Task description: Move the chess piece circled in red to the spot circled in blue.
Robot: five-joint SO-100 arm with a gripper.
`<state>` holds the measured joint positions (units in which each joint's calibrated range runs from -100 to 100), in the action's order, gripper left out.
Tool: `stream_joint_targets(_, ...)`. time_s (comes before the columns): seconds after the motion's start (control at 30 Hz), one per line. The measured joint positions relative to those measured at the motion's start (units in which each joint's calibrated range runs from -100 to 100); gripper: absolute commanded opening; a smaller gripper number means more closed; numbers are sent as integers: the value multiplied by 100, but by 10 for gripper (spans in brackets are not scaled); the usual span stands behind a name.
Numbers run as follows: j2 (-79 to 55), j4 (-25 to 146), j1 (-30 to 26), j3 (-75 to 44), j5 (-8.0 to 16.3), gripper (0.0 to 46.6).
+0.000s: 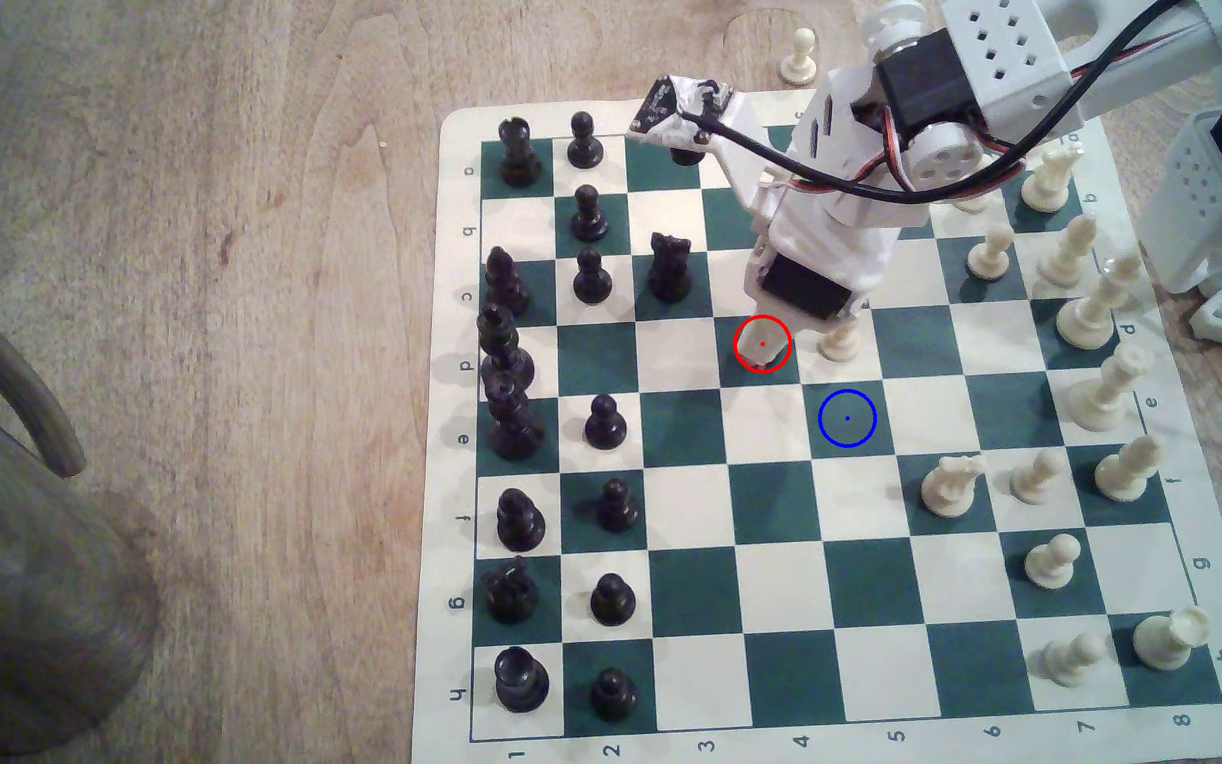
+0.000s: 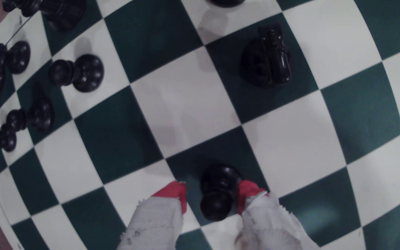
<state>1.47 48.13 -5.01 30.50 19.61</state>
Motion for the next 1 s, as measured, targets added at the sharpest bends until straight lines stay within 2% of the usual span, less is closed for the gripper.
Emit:
stream_joint_targets(0.17, 0, 0, 0, -117, 0, 97)
stream_joint_targets(0.2, 0, 0, 0, -117, 0, 77)
stream_joint_targets(0.4, 0, 0, 0, -117, 0, 26)
stream_joint_targets(1.0, 176, 343, 88, -298, -112, 15)
